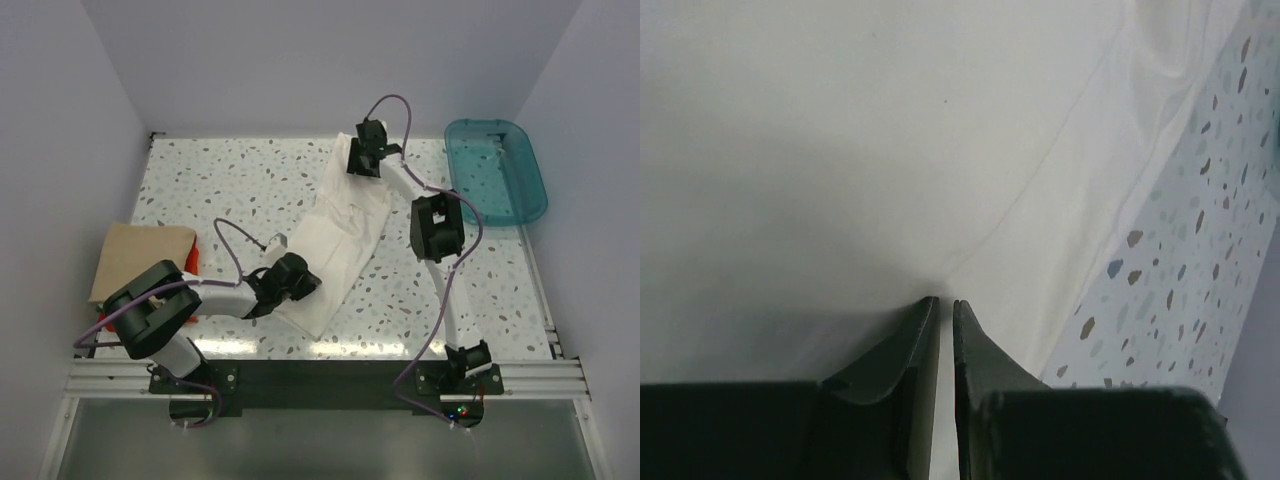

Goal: Fold and stack the t-shirts
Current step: Fold the tshirt

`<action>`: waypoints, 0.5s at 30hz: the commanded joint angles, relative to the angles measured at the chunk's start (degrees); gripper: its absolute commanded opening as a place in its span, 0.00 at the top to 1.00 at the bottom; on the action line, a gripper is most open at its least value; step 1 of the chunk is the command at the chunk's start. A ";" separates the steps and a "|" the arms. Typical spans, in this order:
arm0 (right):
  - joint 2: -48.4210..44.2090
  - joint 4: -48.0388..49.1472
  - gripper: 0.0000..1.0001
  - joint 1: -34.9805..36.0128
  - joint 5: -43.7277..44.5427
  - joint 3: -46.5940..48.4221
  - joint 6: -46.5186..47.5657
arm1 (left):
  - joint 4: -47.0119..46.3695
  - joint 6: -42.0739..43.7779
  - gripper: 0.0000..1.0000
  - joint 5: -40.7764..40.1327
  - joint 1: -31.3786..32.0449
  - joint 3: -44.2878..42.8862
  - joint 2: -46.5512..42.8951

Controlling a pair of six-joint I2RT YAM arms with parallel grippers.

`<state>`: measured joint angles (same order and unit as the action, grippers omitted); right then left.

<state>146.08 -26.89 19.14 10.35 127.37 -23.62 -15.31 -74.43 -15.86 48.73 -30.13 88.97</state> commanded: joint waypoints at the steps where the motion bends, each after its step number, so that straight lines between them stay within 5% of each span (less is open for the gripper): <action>1: 6.75 -7.90 0.43 1.52 -1.81 5.66 5.33 | 2.92 -3.00 0.84 5.30 3.03 -0.19 3.49; 8: 3.87 -5.99 0.27 1.70 -1.56 5.97 9.81 | 5.28 1.99 0.74 5.58 4.27 -4.49 -1.50; 15: -3.87 -3.25 0.20 1.69 2.39 0.42 9.91 | 21.08 14.65 0.63 -6.37 4.18 -11.70 -7.14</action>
<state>146.93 -27.53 20.88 11.03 129.45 -14.61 -3.05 -68.45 -15.42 52.69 -37.28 84.47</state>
